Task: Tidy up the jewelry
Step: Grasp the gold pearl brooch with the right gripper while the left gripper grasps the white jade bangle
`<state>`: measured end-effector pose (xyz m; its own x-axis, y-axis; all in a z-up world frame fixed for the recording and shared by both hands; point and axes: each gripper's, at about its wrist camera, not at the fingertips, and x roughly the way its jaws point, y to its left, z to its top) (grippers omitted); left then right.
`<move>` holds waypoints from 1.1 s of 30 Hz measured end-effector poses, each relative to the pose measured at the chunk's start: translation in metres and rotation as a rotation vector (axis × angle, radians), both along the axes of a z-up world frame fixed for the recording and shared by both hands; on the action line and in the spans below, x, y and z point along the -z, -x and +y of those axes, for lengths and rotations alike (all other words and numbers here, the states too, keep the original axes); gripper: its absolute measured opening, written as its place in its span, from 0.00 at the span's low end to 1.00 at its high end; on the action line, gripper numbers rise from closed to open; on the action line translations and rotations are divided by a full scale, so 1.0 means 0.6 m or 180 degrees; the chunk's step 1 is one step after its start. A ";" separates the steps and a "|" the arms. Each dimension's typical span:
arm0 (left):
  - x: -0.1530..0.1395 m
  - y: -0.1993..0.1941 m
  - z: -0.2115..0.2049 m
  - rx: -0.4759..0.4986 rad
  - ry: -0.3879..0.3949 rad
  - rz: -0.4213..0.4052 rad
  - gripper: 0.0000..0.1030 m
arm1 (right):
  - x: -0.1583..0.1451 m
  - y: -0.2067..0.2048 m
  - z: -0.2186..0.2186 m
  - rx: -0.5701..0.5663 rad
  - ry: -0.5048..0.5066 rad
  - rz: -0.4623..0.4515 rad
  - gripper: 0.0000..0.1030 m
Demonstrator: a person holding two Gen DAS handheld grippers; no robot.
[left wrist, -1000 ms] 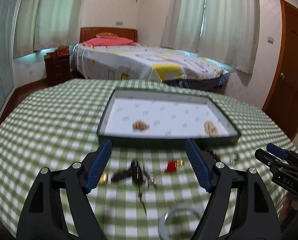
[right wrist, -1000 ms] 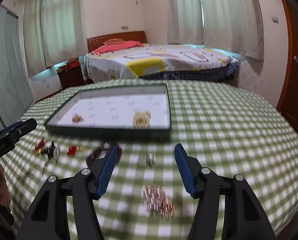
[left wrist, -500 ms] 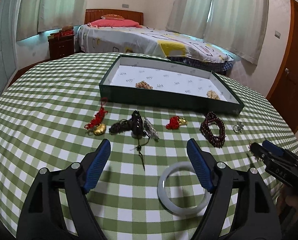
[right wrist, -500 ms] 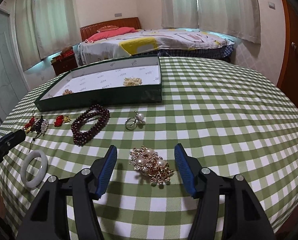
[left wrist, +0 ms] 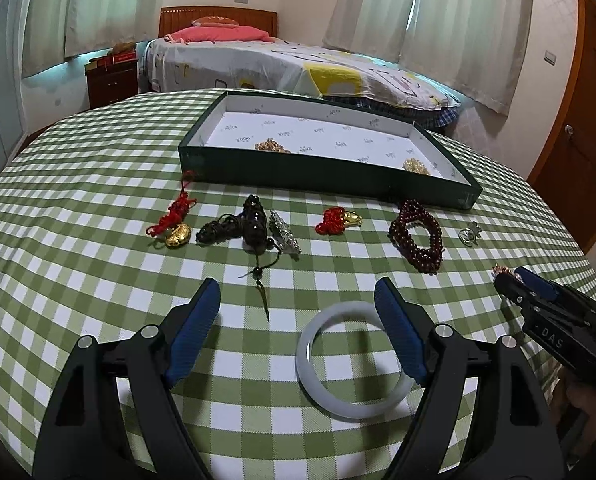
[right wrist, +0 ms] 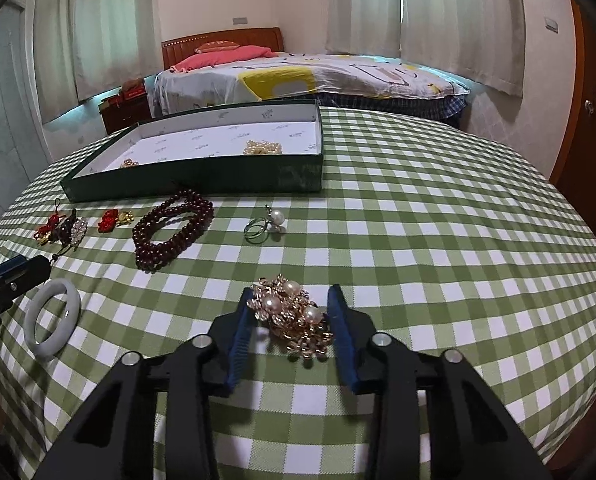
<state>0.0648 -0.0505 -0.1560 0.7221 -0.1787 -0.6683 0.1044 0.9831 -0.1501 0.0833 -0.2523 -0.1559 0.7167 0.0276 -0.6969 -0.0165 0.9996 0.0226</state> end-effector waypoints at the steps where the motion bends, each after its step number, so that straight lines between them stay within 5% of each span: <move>1: 0.000 0.000 -0.001 0.0010 0.0001 0.0004 0.75 | 0.000 0.001 0.001 -0.0011 0.0005 -0.0003 0.32; 33: 0.025 0.026 -0.063 0.0318 -0.0283 0.0028 0.78 | -0.010 0.022 0.026 -0.0160 -0.0090 -0.0045 0.27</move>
